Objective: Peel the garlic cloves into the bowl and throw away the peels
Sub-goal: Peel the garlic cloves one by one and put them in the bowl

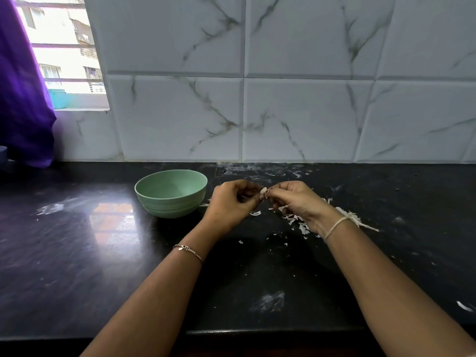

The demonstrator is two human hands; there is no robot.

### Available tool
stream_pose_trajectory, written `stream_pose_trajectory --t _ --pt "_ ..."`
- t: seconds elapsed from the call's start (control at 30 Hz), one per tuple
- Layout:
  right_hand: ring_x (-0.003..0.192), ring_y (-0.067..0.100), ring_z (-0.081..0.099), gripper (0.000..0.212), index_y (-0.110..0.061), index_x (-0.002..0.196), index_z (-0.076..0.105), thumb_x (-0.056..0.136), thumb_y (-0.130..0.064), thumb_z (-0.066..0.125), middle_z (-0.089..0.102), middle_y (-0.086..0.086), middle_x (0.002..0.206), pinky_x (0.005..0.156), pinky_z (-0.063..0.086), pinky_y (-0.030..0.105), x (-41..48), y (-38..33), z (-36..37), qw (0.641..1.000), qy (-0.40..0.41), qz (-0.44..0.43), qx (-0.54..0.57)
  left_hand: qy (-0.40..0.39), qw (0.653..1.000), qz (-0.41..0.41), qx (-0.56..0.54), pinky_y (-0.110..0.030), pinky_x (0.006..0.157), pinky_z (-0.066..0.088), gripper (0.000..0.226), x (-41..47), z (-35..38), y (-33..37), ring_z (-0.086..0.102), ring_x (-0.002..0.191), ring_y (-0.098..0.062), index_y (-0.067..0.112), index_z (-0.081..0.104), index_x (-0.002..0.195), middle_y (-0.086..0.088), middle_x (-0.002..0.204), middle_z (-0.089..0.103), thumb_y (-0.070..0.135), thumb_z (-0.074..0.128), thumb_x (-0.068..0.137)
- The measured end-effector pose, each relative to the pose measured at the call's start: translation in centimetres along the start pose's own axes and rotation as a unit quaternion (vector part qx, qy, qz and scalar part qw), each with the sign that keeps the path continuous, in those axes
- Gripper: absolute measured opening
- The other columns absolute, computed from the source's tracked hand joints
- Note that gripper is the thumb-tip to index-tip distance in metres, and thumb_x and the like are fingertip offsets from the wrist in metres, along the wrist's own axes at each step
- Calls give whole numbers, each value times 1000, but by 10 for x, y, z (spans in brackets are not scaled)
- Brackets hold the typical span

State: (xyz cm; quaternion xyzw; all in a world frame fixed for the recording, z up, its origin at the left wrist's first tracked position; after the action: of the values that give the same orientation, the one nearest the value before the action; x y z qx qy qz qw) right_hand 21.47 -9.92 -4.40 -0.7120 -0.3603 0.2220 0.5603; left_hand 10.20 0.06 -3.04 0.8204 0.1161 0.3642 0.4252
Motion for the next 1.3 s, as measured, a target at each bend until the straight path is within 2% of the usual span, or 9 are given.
stream_pose_trajectory --t 0.17,0.27,0.33,0.43,0.53,0.7,0.8,1.1,1.3 --pt "65 13 54 11 -16 76 67 87 -19 67 62 2 72 57 41 24 1 -3 1 994 39 -41 -93 12 995 -61 -75 -27 52 57 10 1 -3 -4 66 63 -15 9 69 98 -8 82 70 8 69 88" --pt "80 14 60 9 -20 90 72 87 -26 65 66 -2 87 69 41 25 0 -7 -2 929 59 -81 -356 21 973 -104 -205 -21 49 53 10 1 -5 -7 62 59 -12 5 64 101 -10 88 68 7 63 92" --pt "91 14 58 15 -22 100 74 90 -29 64 59 -1 98 74 36 22 1 -8 -1 908 41 -98 -405 14 959 -128 -252 -21 50 53 13 0 -6 -9 60 60 -11 3 64 106 -8 92 69 7 61 94" --pt "88 11 52 9 -22 84 76 83 -31 75 54 -3 96 73 35 22 -2 -16 -4 916 56 -123 -377 -6 945 -167 -279 -20 50 52 18 -3 -2 -13 60 62 -11 2 65 111 -5 91 69 10 59 96" --pt "69 9 54 30 -21 60 60 66 -27 88 60 -4 75 59 39 24 -3 -20 -9 923 93 -128 -350 -12 936 -199 -290 -21 49 52 16 -4 3 -17 57 60 -12 3 65 108 -4 86 65 8 55 97" --pt "69 4 60 22 -25 79 60 82 -10 75 66 -9 78 65 50 19 -2 -20 -3 959 61 -161 -226 -22 948 -203 -244 -23 48 52 22 -4 5 -21 53 56 -10 2 66 111 -6 86 57 3 50 97" --pt "73 3 65 4 -22 94 66 94 -20 62 70 -8 83 68 55 24 -4 -24 0 967 62 -175 -175 -10 968 -179 -178 -23 47 51 18 -2 4 -23 53 51 -7 5 66 108 -9 85 58 3 53 95" --pt "75 12 64 8 -27 82 69 87 -21 71 69 -10 77 73 55 33 -3 -25 7 944 78 -202 -247 47 985 -125 -110 -25 50 54 6 1 -5 -21 59 59 -13 9 66 90 -8 81 66 12 71 87" --pt "73 2 51 4 -24 96 56 97 -22 54 59 -8 89 68 39 27 0 -22 17 930 62 -201 -303 15 965 -151 -216 -22 49 52 1 0 1 -22 57 60 -12 9 65 93 -10 84 64 9 64 93"
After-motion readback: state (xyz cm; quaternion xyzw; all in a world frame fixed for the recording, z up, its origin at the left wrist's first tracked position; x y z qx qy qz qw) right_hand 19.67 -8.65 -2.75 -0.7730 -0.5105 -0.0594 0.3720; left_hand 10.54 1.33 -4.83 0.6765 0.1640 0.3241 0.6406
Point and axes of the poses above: each hand's wrist, its own x-axis towards the middle knuckle, its own z-axis out of the palm, y = z × x, the point moved 8 cm from there along x, towards the middle knuckle
